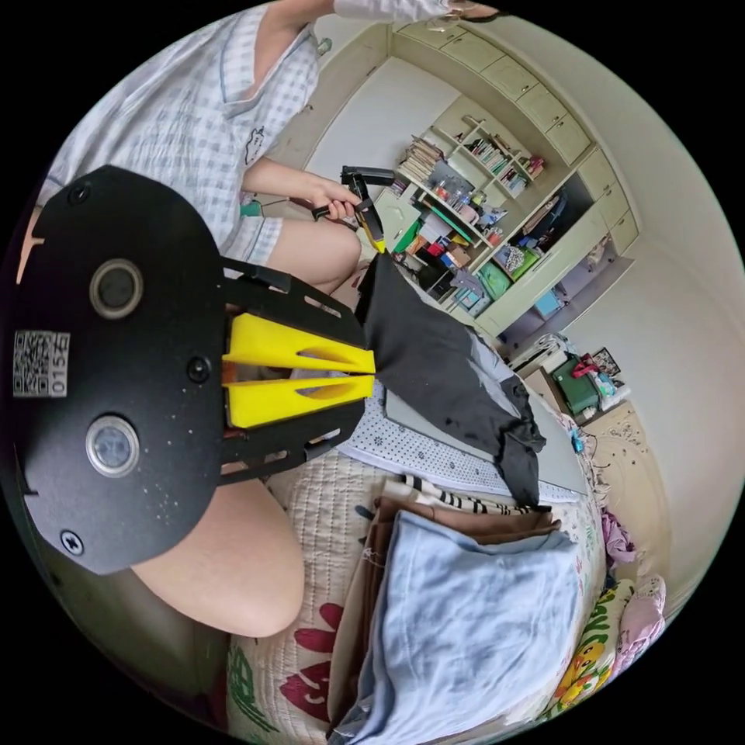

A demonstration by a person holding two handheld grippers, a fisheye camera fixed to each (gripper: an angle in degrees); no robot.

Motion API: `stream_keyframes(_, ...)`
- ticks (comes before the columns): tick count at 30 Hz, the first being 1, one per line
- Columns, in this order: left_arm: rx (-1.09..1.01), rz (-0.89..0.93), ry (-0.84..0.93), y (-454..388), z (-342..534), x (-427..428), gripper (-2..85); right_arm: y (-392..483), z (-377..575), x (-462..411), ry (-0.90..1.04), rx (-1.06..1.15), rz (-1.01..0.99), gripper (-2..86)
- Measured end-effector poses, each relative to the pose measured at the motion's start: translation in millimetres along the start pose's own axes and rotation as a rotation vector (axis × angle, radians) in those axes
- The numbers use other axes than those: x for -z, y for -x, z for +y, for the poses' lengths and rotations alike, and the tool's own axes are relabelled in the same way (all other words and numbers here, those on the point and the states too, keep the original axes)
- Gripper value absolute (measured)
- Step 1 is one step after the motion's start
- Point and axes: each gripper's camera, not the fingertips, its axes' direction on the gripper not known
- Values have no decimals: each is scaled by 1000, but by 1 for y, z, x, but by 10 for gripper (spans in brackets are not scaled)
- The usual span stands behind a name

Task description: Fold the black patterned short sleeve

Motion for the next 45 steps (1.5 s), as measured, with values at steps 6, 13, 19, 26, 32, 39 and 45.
stream_keyframes(6,50,82,-18,15,6,16,-6,19,-12,-10,-14,-57,-4,-3)
stream_keyframes(13,150,105,-126,35,20,44,-1,40,-30,-24,-23,-96,8,-3)
stream_keyframes(19,108,91,25,30,11,20,52,59,-34,-49,-11,-98,-1,-2)
stream_keyframes(26,35,91,120,20,3,11,5,74,-28,-80,-35,-113,-27,-2)
stream_keyframes(32,-28,125,6,13,23,43,-5,99,-14,-84,-110,-100,-5,-3)
stream_keyframes(39,-13,195,30,16,32,48,-6,114,-9,-105,-138,-77,109,-3)
stream_keyframes(45,65,152,17,25,37,49,-5,109,5,-159,-154,-130,120,-3)
